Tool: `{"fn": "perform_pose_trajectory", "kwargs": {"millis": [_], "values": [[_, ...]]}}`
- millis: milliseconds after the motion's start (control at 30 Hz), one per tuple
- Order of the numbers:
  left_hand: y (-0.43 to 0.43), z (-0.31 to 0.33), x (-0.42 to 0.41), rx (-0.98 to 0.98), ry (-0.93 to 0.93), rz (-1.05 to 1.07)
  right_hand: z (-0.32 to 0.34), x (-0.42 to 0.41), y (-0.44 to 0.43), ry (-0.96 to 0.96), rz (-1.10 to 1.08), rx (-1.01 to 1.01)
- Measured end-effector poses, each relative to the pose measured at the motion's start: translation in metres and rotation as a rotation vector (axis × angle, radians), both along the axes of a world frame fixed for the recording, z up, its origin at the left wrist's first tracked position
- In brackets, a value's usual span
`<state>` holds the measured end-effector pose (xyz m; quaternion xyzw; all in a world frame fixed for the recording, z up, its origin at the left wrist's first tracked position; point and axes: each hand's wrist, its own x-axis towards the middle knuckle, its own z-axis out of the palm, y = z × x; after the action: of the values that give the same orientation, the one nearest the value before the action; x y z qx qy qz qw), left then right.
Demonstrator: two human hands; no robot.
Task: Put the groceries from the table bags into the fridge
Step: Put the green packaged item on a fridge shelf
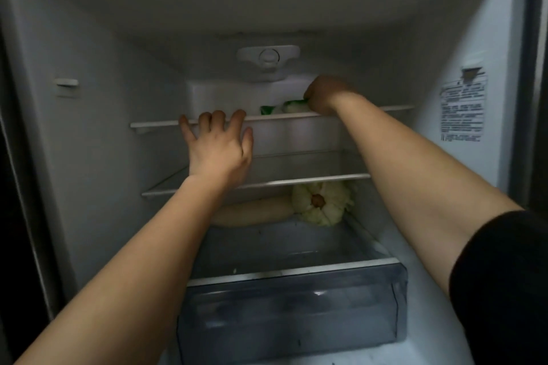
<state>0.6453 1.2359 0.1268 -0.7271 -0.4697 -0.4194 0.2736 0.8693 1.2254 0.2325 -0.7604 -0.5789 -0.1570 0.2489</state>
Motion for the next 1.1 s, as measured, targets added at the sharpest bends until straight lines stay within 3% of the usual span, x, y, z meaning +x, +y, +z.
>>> {"fn": "perform_pose_trajectory", "kwargs": {"millis": [133, 333, 400, 500, 600, 900, 1000, 1100], "values": [[-0.006, 0.005, -0.004, -0.073, 0.047, 0.004, -0.013, 0.003, -0.012, 0.037, 0.045, 0.019], [-0.019, -0.015, -0.017, -0.126, 0.046, -0.063, -0.108, -0.021, -0.056, -0.23, 0.066, 0.441], [-0.036, -0.054, -0.022, -0.122, 0.029, -0.072, -0.158, -0.029, -0.072, -0.204, 0.118, 0.376], [-0.056, -0.119, -0.028, -0.284, 0.127, -0.065, -0.226, -0.034, -0.084, -0.229, 0.125, 0.223], [-0.078, -0.171, -0.038, -0.397, 0.176, -0.032, -0.269, -0.046, -0.098, -0.098, 0.19, 0.225], [-0.216, -0.308, -0.09, -0.551, 0.021, 0.103, -0.429, -0.1, -0.159, 0.061, 0.336, 0.056], [-0.267, -0.335, -0.114, -0.585, 0.038, 0.14, -0.457, -0.133, -0.187, 0.059, 0.391, 0.008], [-0.311, -0.338, -0.145, -0.486, 0.08, 0.133, -0.457, -0.173, -0.215, 0.1, 0.459, 0.058]]}}
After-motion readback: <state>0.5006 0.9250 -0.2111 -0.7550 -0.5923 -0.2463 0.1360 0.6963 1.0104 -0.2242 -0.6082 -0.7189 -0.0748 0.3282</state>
